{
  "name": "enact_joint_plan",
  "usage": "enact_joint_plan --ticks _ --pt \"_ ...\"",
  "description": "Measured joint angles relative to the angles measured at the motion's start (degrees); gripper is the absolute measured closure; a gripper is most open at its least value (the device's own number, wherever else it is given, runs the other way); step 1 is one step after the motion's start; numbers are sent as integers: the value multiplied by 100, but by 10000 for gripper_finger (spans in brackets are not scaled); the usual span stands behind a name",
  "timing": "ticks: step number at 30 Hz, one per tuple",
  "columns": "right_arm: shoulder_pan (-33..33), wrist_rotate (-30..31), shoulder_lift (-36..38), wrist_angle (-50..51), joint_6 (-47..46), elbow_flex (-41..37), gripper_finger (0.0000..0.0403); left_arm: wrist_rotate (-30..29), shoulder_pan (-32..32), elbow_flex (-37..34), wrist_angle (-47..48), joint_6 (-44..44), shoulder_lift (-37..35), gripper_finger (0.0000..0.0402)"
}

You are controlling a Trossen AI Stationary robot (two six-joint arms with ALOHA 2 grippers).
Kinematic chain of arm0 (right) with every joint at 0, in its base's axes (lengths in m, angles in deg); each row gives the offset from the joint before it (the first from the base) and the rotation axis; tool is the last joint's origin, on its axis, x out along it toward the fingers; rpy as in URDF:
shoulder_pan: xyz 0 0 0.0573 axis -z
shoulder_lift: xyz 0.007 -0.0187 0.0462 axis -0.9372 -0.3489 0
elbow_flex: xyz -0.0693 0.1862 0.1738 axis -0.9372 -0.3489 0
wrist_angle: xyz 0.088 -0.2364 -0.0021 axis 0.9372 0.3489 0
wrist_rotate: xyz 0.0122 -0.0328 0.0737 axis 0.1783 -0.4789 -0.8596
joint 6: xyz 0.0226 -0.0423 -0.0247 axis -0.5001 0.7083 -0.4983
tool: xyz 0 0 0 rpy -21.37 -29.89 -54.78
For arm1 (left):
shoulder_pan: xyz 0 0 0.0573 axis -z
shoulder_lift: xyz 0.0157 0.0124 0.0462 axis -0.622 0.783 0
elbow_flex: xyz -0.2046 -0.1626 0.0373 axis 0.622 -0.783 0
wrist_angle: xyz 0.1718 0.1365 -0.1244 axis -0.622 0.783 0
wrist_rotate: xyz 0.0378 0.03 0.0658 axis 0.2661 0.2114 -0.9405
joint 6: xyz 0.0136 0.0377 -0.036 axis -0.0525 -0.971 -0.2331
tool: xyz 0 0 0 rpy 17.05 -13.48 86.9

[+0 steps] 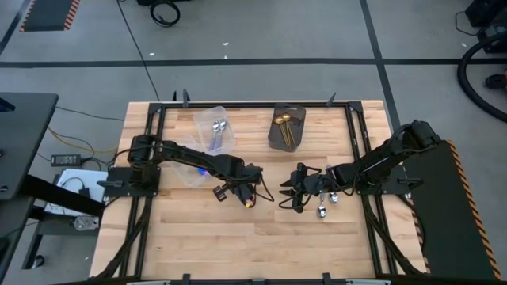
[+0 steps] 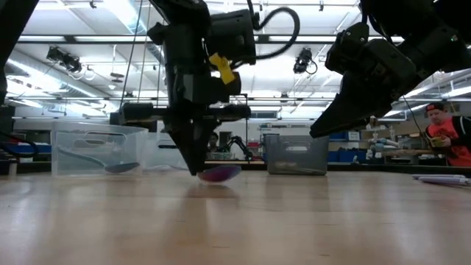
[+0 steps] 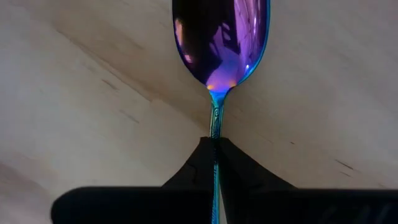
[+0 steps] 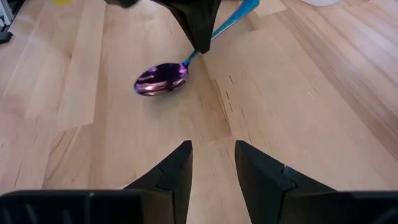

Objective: Sort silverware by color (type)
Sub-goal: Put the blue spoon into the left transparent bin

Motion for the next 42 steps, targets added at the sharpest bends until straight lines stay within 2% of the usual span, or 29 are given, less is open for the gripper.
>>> enact_joint_plan --ticks 8,18,24,29,42 --pt "0 0 -2 -35 0 0 273 -367 173 6 239 419 -585 401" --pt "0 108 -2 -86 39 2 273 -1261 608 6 863 1400 -1280 400" --pt "-2 131 -2 -152 76 2 273 -1578 871 6 1227 2122 -1438 400" --pt "-2 131 -2 -213 214 2 273 -2114 1114 2 1711 2387 -1436 400" --pt "13 157 -4 -294 315 2 273 -2652 1240 -15 2572 3444 -2031 401"
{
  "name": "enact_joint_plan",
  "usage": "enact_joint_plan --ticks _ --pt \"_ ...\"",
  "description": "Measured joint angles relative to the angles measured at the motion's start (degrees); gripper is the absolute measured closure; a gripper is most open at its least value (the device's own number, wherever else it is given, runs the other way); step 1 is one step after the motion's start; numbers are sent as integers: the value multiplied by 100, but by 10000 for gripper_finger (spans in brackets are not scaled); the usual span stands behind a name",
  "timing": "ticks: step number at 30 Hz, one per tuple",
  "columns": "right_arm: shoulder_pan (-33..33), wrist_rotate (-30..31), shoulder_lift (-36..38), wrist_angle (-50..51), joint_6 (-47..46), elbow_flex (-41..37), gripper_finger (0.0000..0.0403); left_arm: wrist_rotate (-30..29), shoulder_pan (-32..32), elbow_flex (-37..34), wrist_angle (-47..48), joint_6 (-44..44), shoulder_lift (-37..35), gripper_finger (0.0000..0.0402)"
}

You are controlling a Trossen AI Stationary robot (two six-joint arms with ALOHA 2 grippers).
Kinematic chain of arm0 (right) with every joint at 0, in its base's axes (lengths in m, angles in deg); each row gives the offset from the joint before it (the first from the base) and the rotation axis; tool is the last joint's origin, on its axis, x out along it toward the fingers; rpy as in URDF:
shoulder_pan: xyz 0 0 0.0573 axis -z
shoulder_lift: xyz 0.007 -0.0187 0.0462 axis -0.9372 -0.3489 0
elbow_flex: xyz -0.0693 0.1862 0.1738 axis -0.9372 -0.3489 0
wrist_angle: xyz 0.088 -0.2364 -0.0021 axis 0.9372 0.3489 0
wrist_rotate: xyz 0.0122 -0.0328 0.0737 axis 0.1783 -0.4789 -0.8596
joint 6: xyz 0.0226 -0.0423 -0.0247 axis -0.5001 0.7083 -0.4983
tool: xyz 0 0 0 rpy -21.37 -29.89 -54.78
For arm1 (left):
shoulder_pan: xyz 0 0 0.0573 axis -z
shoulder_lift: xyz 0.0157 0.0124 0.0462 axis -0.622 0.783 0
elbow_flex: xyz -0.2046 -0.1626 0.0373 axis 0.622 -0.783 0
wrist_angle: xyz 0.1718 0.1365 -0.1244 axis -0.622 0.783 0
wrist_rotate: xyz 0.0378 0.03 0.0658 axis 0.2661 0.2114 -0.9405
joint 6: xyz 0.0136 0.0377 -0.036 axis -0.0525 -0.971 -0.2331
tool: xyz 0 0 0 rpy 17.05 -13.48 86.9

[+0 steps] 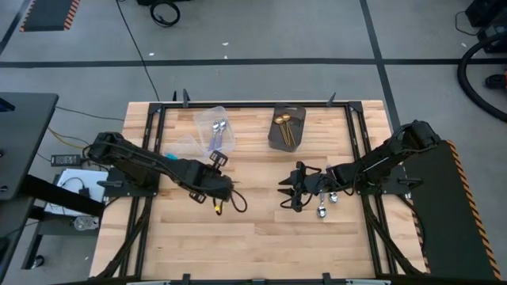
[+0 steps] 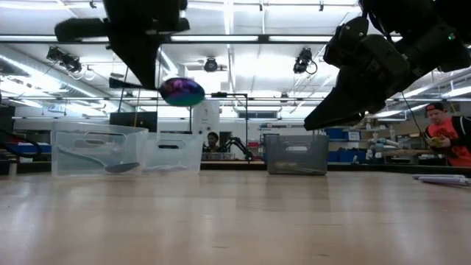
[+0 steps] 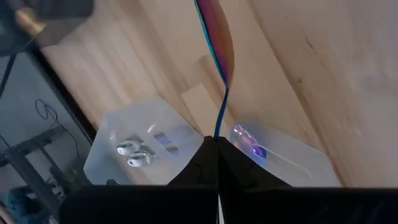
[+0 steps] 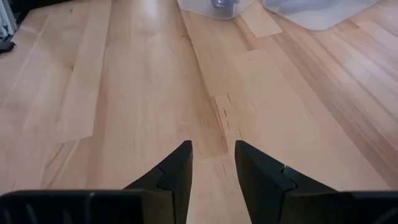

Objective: Sort silverware by color (type)
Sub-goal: Put the blue spoon into the left transparent bin

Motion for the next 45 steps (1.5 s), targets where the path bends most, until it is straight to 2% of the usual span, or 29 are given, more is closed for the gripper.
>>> enact_joint_plan --ticks 7,14,25,38,45 --pt "0 99 0 -3 31 0 273 -174 22 -629 -42 545 -857 401" --pt "1 101 -2 -81 46 0 273 -325 -53 -1543 -209 553 -1696 401" --pt "0 123 -2 -171 96 0 273 -291 -404 -2491 -324 369 -2797 401" --pt "0 123 -2 -216 171 0 273 407 -1258 -3303 -555 -286 -3070 401" --pt "1 123 -2 -217 177 -1 273 620 -1653 -3629 -1172 -794 -3070 401"
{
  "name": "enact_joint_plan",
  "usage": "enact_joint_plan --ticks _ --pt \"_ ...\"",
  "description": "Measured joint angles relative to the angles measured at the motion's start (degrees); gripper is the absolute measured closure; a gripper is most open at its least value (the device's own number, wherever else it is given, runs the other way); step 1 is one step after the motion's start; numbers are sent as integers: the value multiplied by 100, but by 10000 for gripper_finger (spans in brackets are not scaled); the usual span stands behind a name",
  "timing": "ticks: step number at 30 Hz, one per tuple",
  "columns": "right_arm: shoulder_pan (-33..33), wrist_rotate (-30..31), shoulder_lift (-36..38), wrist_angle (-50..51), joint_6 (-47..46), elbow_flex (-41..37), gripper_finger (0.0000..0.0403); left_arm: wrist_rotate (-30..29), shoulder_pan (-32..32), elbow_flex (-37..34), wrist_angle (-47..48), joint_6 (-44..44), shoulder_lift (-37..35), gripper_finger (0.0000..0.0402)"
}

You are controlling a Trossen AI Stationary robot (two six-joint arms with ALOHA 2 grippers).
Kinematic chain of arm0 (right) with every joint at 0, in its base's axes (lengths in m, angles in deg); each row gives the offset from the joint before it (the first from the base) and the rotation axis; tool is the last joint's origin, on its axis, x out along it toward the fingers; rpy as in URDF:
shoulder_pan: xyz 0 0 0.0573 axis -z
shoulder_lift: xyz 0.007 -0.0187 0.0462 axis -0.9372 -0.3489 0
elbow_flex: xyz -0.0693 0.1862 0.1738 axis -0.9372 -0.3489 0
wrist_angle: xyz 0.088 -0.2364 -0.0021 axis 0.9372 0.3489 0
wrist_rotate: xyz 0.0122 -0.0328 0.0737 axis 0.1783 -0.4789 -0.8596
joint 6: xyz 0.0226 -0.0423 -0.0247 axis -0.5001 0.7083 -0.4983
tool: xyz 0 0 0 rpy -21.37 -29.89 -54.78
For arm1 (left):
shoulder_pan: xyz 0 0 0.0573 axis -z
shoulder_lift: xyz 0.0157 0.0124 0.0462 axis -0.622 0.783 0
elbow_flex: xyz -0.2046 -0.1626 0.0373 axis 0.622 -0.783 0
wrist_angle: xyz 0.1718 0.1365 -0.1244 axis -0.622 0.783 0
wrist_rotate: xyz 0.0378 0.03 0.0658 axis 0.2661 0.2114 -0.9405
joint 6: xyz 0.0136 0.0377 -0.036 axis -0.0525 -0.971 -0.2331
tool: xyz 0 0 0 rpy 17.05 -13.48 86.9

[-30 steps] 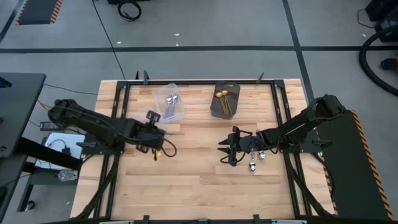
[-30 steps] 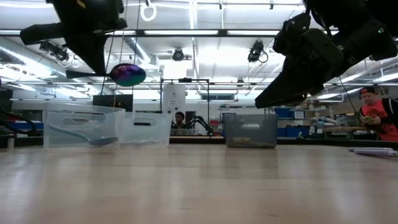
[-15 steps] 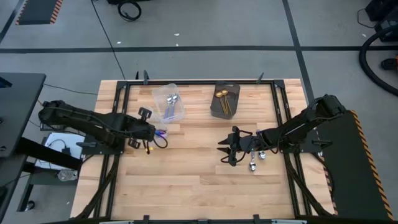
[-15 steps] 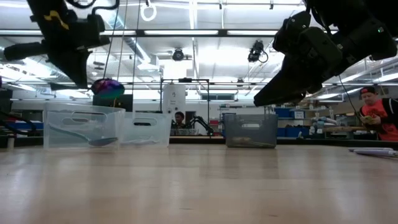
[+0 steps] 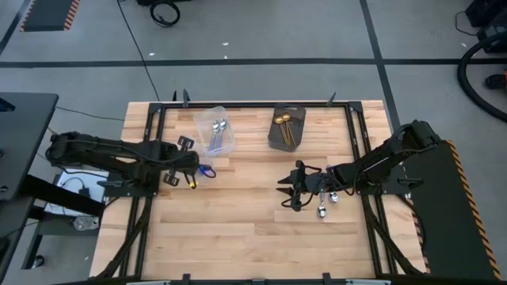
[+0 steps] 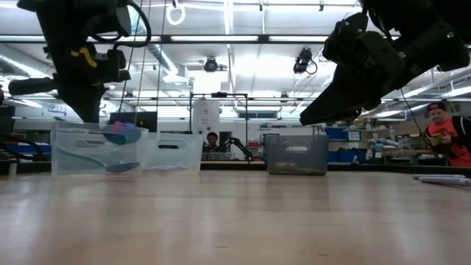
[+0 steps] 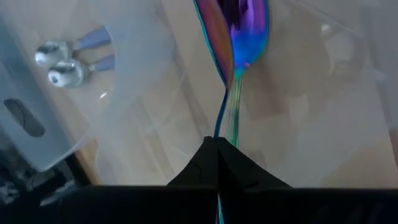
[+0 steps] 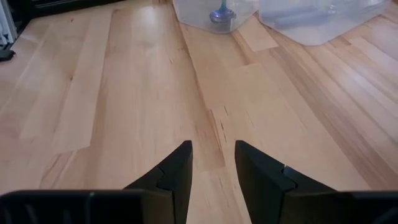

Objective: Sort silverware by color (type)
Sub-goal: Put the blue spoon into the left transparent bin, then put the purple spoon into the right transparent bin

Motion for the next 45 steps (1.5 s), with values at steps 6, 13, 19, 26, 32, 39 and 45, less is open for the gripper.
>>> enact_joint_plan --ticks 6,13,19,26,32,39,45 --pt "-1 0 0 0 0 0 273 241 -238 -307 -477 -522 4 401" --pt "-3 0 0 0 0 0 273 298 -291 -467 -793 -661 6 401" --pt "-3 0 0 -2 -1 1 273 327 -290 -519 -834 -424 7 394" --pt "-4 0 0 -2 -2 1 273 231 -290 -519 -836 -119 7 324" --pt "-5 0 0 -12 -2 1 273 -474 -192 -301 -787 531 13 269" --pt "-5 15 0 -24 0 1 273 -631 6 514 -915 1080 13 267" --pt "1 262 0 9 119 1 273 -222 255 736 -1612 1976 11 269"
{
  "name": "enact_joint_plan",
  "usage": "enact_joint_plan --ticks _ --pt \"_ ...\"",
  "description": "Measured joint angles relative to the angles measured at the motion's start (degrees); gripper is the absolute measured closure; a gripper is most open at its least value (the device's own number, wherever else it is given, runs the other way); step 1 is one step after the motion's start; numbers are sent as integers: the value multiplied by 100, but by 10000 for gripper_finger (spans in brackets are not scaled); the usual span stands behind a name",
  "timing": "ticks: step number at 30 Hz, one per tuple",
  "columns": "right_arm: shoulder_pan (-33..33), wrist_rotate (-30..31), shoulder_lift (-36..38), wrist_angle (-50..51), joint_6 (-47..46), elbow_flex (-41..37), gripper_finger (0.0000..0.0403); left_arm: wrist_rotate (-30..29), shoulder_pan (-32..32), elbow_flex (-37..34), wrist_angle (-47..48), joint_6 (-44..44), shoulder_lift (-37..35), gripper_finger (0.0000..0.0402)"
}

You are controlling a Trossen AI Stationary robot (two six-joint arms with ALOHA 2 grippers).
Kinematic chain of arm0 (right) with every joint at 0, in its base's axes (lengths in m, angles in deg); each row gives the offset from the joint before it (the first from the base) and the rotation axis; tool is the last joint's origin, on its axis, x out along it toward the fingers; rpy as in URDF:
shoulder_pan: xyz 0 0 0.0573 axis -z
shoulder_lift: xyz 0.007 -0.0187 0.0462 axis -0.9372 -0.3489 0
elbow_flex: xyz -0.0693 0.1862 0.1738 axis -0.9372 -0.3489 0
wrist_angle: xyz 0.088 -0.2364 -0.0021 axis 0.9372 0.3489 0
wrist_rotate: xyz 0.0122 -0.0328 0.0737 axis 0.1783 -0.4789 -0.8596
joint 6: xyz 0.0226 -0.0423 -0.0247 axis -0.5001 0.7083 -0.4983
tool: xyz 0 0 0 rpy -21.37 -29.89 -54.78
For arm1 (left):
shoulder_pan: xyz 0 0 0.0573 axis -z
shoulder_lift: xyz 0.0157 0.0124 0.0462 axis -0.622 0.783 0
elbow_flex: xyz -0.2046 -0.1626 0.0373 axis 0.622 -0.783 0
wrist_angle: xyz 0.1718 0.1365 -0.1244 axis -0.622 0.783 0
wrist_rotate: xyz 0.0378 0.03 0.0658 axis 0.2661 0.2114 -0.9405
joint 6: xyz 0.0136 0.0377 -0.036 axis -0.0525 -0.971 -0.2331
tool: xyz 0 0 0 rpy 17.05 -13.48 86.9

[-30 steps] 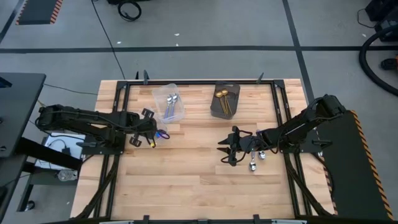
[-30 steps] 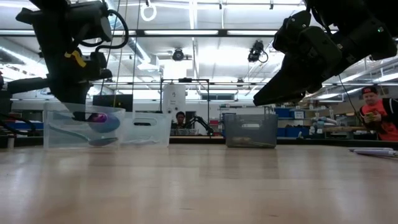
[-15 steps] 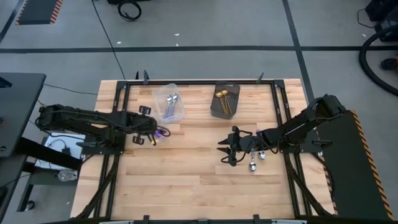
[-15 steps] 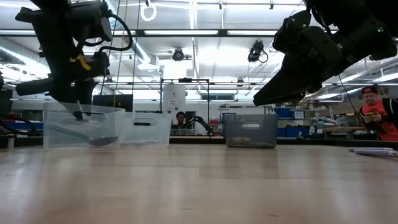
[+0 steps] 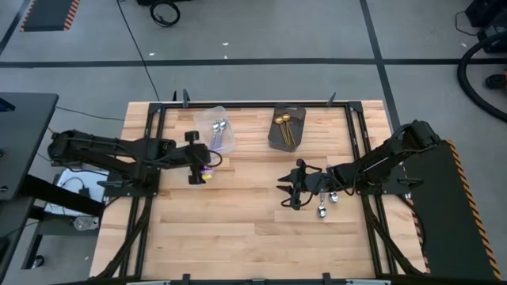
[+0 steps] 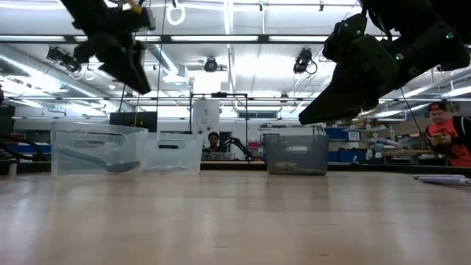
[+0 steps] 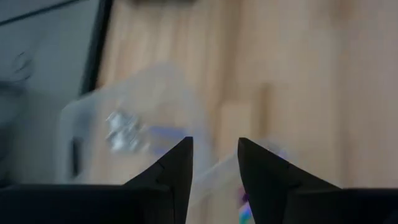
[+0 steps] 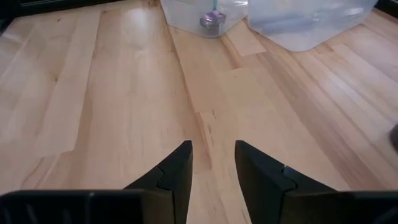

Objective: Sort silverware by color (type)
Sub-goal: Put the purple spoon into the right transparent bin

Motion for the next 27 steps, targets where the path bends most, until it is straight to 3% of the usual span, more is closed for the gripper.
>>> enact_joint_plan --ticks 4,12,19,27 --pt "17 -65 0 0 -249 0 273 464 229 2 -691 312 34 269" --pt "186 -269 0 550 -454 6 273 505 937 -557 -2250 242 59 269" --pt "262 -225 0 2729 -945 649 273 501 1254 -1143 -3491 323 57 269" --pt "263 -449 0 4927 -978 1490 273 498 1267 -1736 -4540 1124 57 269"
